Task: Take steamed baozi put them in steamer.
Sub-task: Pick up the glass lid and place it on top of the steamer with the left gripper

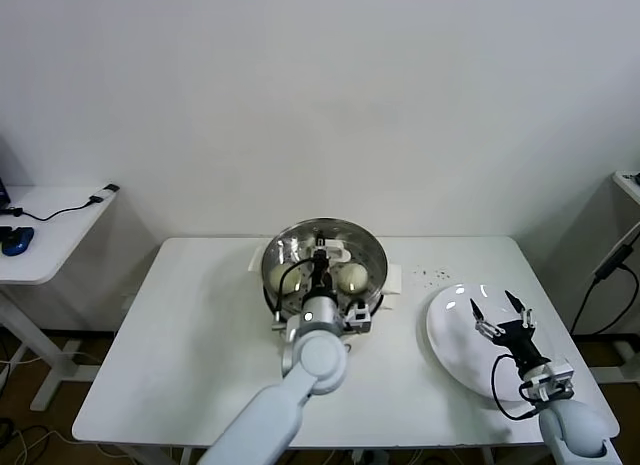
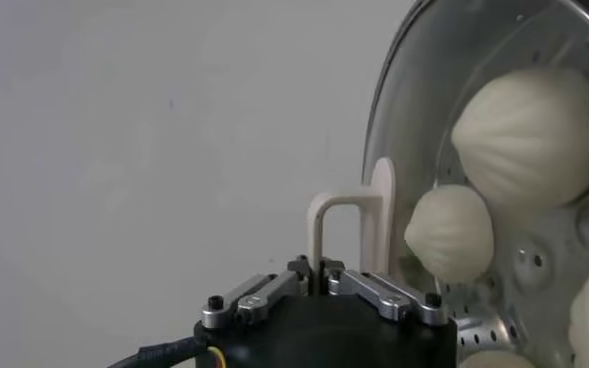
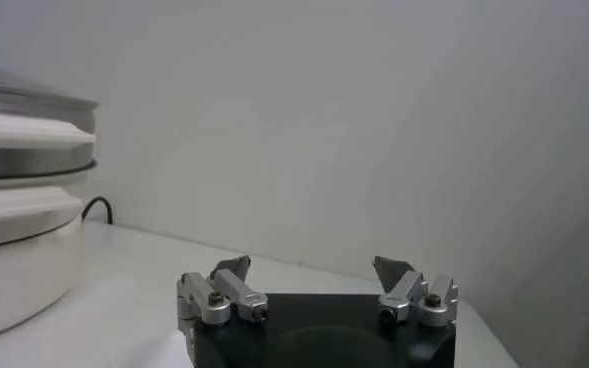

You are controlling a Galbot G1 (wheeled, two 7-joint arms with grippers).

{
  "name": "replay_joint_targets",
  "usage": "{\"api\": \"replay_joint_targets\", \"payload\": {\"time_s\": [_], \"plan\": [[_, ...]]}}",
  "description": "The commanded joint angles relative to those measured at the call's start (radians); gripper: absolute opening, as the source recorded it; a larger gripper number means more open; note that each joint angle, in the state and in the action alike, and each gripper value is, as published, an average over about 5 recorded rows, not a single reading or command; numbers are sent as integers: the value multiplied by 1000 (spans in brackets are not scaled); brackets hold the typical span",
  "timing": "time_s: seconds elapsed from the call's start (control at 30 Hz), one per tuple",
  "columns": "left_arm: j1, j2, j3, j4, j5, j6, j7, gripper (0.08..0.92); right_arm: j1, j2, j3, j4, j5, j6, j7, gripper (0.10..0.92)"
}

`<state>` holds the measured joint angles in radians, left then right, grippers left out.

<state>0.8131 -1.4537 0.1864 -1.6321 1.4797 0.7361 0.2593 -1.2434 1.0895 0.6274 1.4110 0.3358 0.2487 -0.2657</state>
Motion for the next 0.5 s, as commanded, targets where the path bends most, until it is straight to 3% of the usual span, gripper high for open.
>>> {"api": "replay_joint_targets", "payload": {"time_s": [0.03,0.17,0.5], "plan": [[5,13,-5,-14,-18,34,8,148,1,1,2,-2,-1,1,0,823],[11,28,-2,-54,-19,38,29,209,1,2,5,-8,-1,2,-2,823],[51,71,0,-208,-40,49,66,495,6,4,10,-15,-4,0,-4,823]]}}
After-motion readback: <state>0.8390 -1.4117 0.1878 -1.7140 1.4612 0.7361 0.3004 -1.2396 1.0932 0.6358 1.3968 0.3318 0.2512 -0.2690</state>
